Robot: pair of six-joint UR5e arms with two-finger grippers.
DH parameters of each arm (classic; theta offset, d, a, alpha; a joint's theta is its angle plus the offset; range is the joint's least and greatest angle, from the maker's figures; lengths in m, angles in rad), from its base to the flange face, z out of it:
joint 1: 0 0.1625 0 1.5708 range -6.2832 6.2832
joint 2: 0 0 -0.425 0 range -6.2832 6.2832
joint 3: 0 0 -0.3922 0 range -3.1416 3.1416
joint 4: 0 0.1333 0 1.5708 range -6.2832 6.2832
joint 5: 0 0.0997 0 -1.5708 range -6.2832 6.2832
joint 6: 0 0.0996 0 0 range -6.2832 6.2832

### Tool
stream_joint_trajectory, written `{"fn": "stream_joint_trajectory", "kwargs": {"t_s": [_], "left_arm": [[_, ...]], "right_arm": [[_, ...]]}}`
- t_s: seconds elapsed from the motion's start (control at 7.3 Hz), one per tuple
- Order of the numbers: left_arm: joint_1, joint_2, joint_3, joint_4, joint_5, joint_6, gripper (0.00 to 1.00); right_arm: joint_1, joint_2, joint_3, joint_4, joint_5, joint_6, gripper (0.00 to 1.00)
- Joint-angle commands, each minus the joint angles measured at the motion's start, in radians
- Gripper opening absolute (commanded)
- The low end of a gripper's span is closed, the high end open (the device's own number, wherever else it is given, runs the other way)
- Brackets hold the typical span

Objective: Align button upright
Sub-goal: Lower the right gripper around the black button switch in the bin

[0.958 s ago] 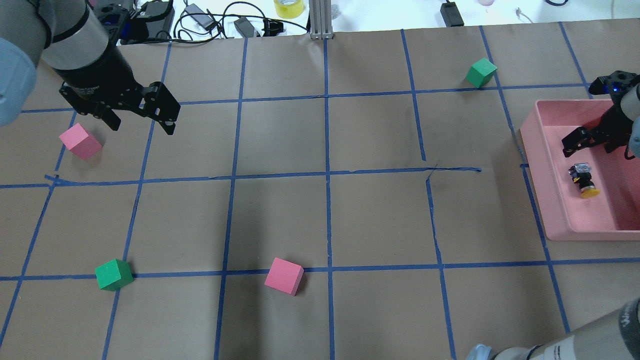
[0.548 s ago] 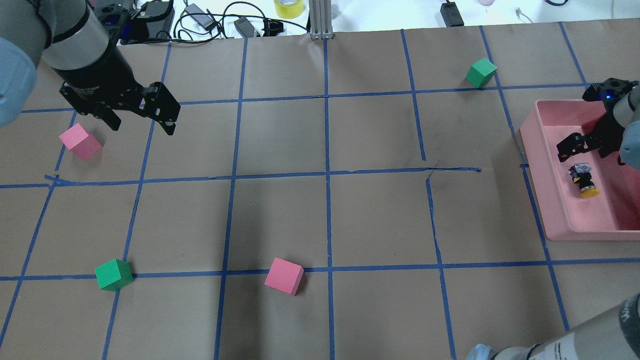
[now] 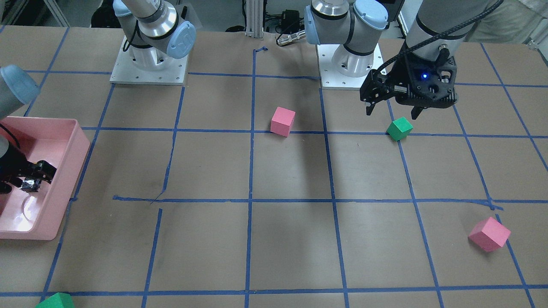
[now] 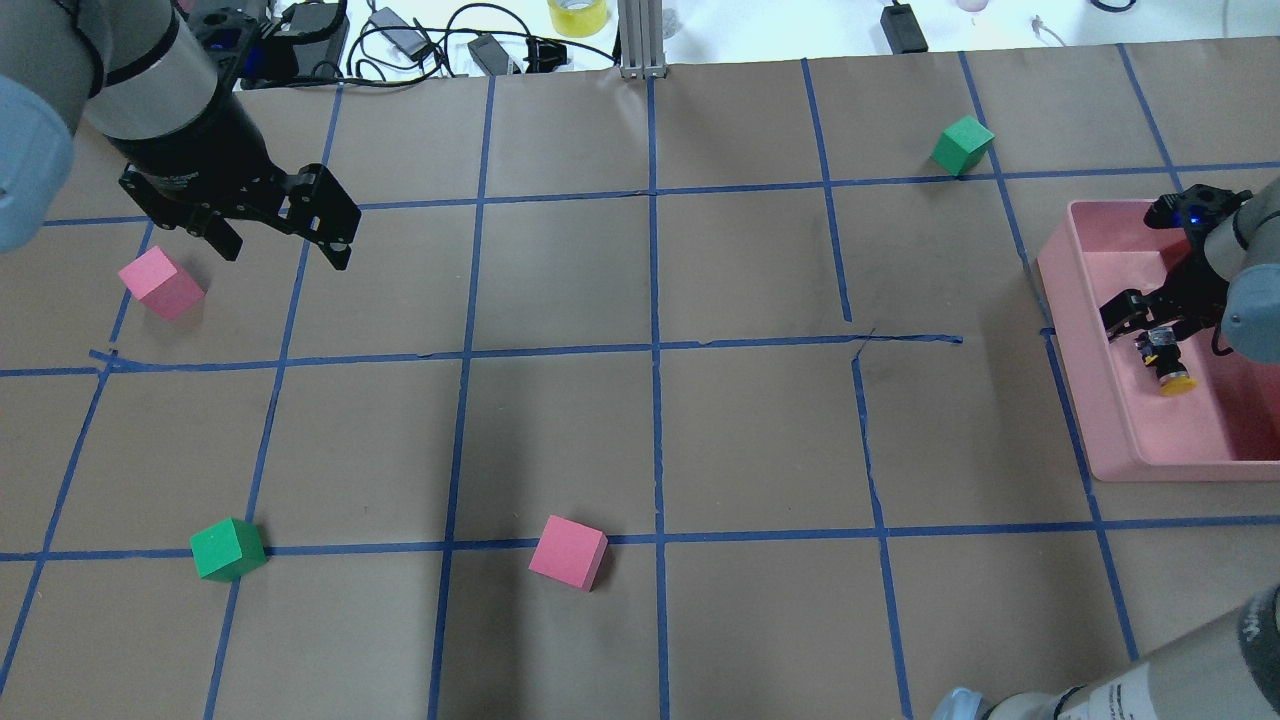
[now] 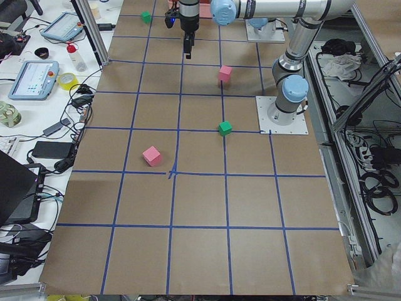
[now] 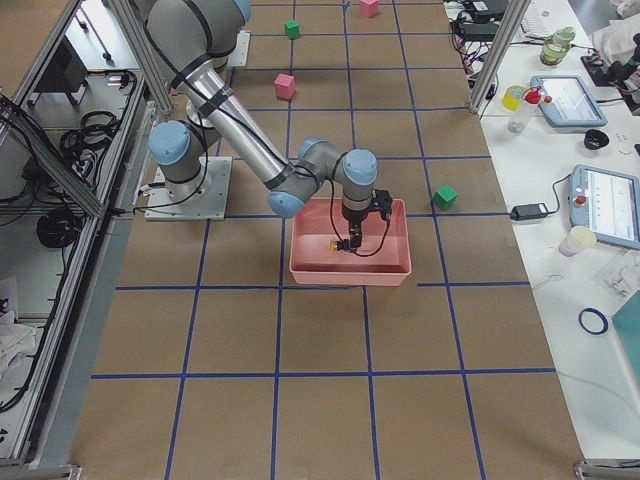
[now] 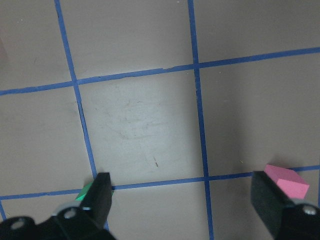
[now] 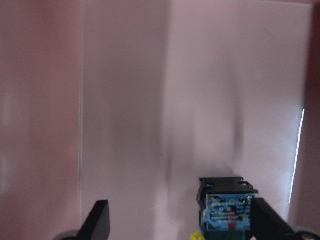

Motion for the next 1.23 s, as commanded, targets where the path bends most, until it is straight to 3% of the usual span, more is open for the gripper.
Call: {"fn": "stream_joint_trajectory", "kwargs": {"t_s": [0.0, 1.1], "left_arm": [[0.000, 0.000, -0.002, 0.002, -0.005, 0.001, 1.00], [-0.002, -0.008, 0.002, 0.011, -0.008, -0.001, 1.00]], "right_arm": [[0.000, -0.003, 0.005, 0.007, -0.001, -0.001, 1.00], [-0.009, -0.038, -0.010, 0.051, -0.006, 0.002, 1.00]]}}
